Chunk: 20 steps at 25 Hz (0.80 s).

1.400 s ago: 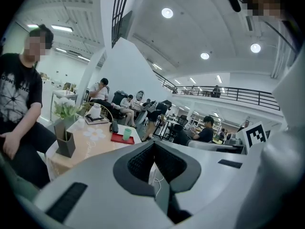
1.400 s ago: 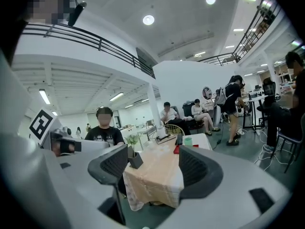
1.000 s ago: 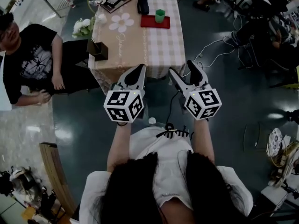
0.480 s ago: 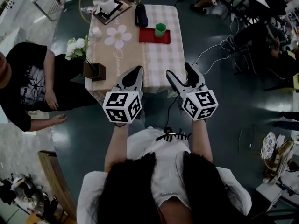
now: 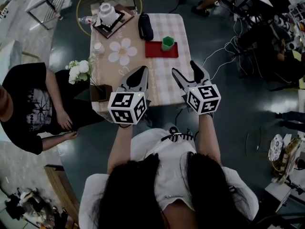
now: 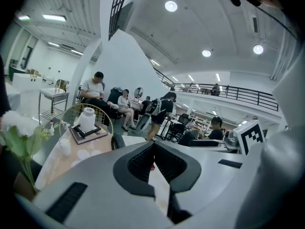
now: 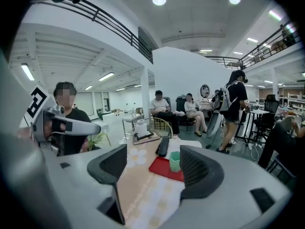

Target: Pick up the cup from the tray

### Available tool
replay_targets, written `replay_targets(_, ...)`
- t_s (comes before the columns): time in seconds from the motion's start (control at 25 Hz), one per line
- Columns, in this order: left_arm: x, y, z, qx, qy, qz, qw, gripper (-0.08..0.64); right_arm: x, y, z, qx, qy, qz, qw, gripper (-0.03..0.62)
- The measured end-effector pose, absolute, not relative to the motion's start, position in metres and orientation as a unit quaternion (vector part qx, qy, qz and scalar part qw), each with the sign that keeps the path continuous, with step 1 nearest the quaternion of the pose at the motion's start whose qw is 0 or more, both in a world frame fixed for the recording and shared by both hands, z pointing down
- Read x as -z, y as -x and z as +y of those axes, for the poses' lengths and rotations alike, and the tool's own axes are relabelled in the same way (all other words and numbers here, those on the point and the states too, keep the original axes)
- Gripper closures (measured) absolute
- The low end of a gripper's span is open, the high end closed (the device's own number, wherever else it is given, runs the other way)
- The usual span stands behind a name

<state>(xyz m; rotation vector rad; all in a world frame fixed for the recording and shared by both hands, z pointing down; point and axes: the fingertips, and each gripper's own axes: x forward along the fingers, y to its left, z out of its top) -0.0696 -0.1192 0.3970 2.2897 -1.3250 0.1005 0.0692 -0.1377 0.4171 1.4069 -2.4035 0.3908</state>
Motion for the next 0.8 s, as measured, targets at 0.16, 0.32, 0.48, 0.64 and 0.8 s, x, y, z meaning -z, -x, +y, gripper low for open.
replay_targets(0.16, -0.402, 0.074, -0.141, -0.044, -0.84, -0.48, 0.249, 0.551, -0.425, -0.064, -0.166, -0.136, -0.49, -0.842, 0.179, 0.242)
replay_targets(0.32, -0.411, 0.071, -0.156, -0.058, -0.838, -0.476, 0.26, 0.551, -0.436, -0.059, -0.193, -0.131, -0.47, -0.846, 0.216, 0.229)
replay_targets(0.48, -0.418, 0.067, -0.172, -0.065, -0.834, -0.479, 0.267, 0.551, -0.447, -0.057, -0.216, -0.102, -0.448, -0.849, 0.262, 0.224)
replay_targets(0.64, -0.432, 0.069, -0.19, -0.1, -0.819, -0.503, 0.256, 0.551, -0.471, -0.058, -0.244, -0.119, -0.429, -0.851, 0.28, 0.215)
replay_targets(0.8, -0.443, 0.065, -0.208, -0.108, -0.81, -0.511, 0.266, 0.551, -0.493, -0.061, -0.271, -0.129, -0.409, -0.853, 0.297, 0.215)
